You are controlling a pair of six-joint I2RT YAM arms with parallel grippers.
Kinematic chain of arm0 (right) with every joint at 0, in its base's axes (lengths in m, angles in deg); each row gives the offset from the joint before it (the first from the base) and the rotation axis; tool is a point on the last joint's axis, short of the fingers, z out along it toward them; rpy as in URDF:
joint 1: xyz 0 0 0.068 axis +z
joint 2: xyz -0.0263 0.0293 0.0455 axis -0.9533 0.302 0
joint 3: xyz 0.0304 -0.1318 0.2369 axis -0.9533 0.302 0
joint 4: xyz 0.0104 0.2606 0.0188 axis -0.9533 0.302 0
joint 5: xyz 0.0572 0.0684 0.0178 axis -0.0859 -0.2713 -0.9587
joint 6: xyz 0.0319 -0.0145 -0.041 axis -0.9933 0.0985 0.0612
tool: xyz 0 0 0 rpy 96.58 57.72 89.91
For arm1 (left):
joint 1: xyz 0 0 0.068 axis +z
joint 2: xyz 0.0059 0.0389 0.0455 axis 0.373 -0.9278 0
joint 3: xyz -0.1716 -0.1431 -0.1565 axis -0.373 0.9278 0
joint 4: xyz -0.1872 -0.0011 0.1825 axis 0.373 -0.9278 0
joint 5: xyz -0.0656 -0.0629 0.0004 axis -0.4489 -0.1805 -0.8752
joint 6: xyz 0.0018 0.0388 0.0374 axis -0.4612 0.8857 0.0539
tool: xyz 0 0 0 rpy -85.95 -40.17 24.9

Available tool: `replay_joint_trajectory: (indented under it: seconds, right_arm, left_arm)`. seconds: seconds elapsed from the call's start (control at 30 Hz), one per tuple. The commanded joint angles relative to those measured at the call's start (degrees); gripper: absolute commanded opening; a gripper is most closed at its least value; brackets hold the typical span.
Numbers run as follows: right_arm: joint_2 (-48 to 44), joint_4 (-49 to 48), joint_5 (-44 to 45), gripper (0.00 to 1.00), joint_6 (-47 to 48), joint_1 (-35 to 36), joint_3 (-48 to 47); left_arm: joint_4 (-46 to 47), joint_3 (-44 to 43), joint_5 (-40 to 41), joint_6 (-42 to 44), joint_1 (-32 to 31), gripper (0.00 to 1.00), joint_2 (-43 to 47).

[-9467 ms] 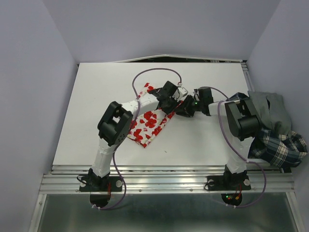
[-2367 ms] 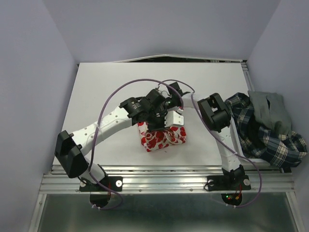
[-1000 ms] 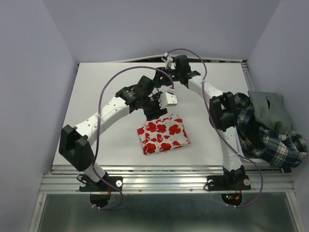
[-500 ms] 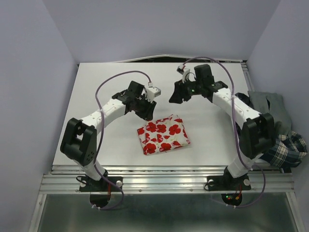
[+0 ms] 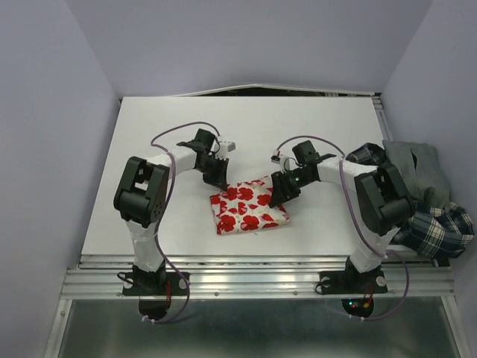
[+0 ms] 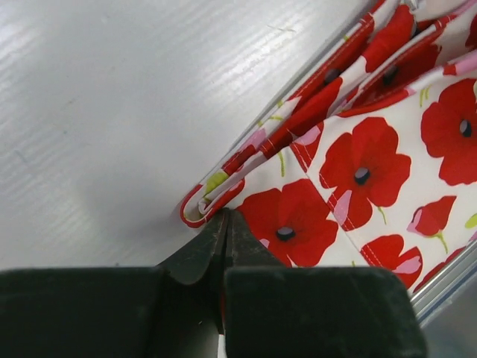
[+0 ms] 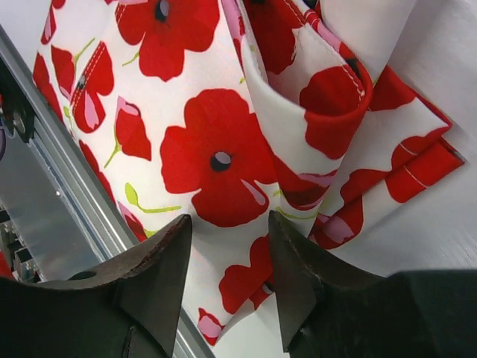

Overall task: Fold and stack the skirts
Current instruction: Neatly place the folded skirt to the corner

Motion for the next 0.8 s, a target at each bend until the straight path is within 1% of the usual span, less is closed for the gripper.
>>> replay_joint_trajectory:
  seconds: [0.0, 0.07, 0.1, 0.17, 0.2, 0.23, 0.3, 0.37, 0.4, 0.43, 0.47, 0.5, 0.53, 0.57, 0.6, 0.63, 0.7, 0.73, 0.77]
  right_arm:
    - [1.31, -3.06, -1.56, 0.51, -0.25, 1.4, 0.9]
    - [3.33, -4.74, -1.64, 0.5, -1.83, 2.8, 0.82]
    - [4.12, -6.49, -1.82, 0.5, -4.54, 3.42, 0.38]
    - [6.84, -9.22, -1.73, 0.5, -7.28, 4.73, -0.41]
    - [7.73, -12.1, -1.47, 0.5, -8.51, 6.22, -1.02]
    - [8.87, -13.44, -0.95, 0.51, -10.96, 6.93, -2.86]
    - [12.64, -17.3, 0.72, 0.51, -15.43, 8.16, -5.67]
    - [15.54, -19.77, 0.73, 0.52, -18.44, 9.05, -10.94]
    - [18.34, -21.52, 1.42, 0.54, -20.02, 9.66, -12.79]
    - [19.5, -22.4, 1.43, 0.57, -22.99, 9.66, -16.2]
    - [20.56, -23.2, 1.17, 0.6, -24.76, 10.19, -17.63]
    - [21.52, -24.34, 0.47, 0.66, -26.35, 10.19, -18.95]
    - [21.53, -24.52, 0.12, 0.69, -28.63, 10.19, -20.0]
    - [21.1, -24.52, 0.11, 0.71, -29.43, 10.19, -20.71]
    - [20.14, -24.7, 0.55, 0.75, -30.4, 10.19, -20.98]
    - [17.17, -24.96, 0.9, 0.83, -32.49, 10.19, -20.55]
    - [13.29, -25.92, 1.69, 0.89, -34.44, 9.58, -17.93]
    - [9.62, -26.1, 3.17, 0.94, -35.58, 9.58, -17.12]
    - [7.93, -25.93, 4.15, 0.95, -36.03, 9.05, -16.33]
  left_arm:
    - [-2.09, -4.2, 3.04, 1.49, 2.1, 0.01, -3.47]
    - [-3.06, -5.79, 4.52, 1.93, 4.64, 0.0, -4.45]
    - [-3.5, -7.45, 5.41, 2.63, 5.62, 0.0, -5.06]
    - [-4.03, -9.22, 7.42, 3.86, 7.64, 0.0, -5.24]
    - [-4.12, -10.1, 8.48, 4.39, 8.69, 0.0, -5.24]
    - [-4.29, -11.85, 9.45, 4.83, 10.62, 0.0, -4.81]
    - [-4.64, -14.67, 12.35, 6.15, 13.35, 0.12, -3.06]
    - [-3.68, -15.47, 14.8, 6.42, 14.68, 0.27, -0.16]
    - [-3.33, -15.47, 15.69, 6.51, 14.94, 0.4, 1.51]
    - [-3.15, -15.29, 16.13, 6.68, 14.77, 0.6, 5.18]
    - [-3.5, -15.12, 15.7, 6.68, 14.59, 0.68, 7.13]
    - [-3.76, -14.33, 15.52, 6.68, 14.24, 0.77, 8.89]
    - [-4.29, -13.8, 15.7, 6.51, 13.02, 0.95, 12.48]
    - [-4.56, -13.45, 17.35, 6.16, 12.05, 0.98, 14.16]
    - [-5.25, -12.66, 18.06, 5.29, 10.91, 0.98, 16.62]
    - [-6.13, -12.22, 19.11, 4.23, 9.6, 0.98, 17.69]
    - [-7.01, -10.03, 22.18, 0.9, 6.35, 0.99, 19.01]
    - [-8.67, -9.41, 21.94, -1.81, 5.46, 0.99, 19.1]
    - [-9.47, -8.1, 21.24, -2.62, 3.54, 0.99, 18.93]
